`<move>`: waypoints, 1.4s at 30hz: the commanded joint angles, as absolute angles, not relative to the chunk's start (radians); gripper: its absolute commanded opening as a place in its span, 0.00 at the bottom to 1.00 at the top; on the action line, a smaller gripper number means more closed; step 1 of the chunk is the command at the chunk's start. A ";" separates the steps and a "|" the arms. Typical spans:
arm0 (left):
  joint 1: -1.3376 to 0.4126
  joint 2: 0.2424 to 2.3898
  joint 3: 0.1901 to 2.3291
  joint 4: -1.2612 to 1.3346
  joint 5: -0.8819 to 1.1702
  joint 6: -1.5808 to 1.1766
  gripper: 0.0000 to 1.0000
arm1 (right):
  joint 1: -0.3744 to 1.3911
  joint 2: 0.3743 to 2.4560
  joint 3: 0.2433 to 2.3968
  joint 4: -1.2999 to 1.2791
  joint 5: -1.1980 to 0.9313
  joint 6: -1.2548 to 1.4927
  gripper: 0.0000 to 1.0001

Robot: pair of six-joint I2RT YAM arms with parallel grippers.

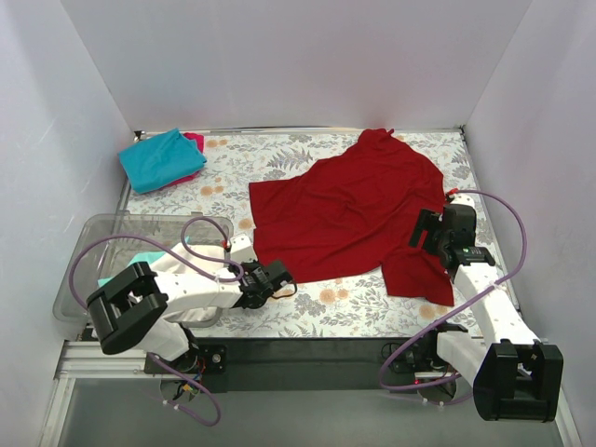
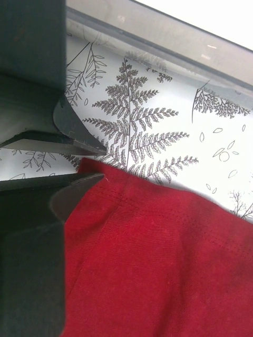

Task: Fold and stack the t-shirts
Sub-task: Flatten the tshirt out

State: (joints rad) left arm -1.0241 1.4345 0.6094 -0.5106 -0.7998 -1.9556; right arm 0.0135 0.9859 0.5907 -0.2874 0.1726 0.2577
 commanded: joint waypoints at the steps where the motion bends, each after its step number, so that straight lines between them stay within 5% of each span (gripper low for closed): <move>1: -1.029 1.424 0.569 -0.508 -0.658 -1.967 0.20 | 0.018 0.960 0.588 -0.256 0.173 0.247 0.78; 17: -1.037 1.391 0.557 -0.546 -0.676 -2.000 0.31 | 0.028 0.962 0.583 -0.250 0.158 0.242 0.79; 19: -1.037 1.404 0.560 -0.546 -0.673 -1.999 0.29 | 0.028 0.960 0.581 -0.250 0.158 0.244 0.79; 23: -1.037 1.401 0.558 -0.551 -0.675 -1.994 0.00 | 0.029 0.957 0.580 -0.250 0.160 0.245 0.79; 42: -0.916 1.126 0.643 -0.467 -0.830 -1.706 0.00 | 0.136 0.985 0.571 -0.290 0.406 0.302 0.79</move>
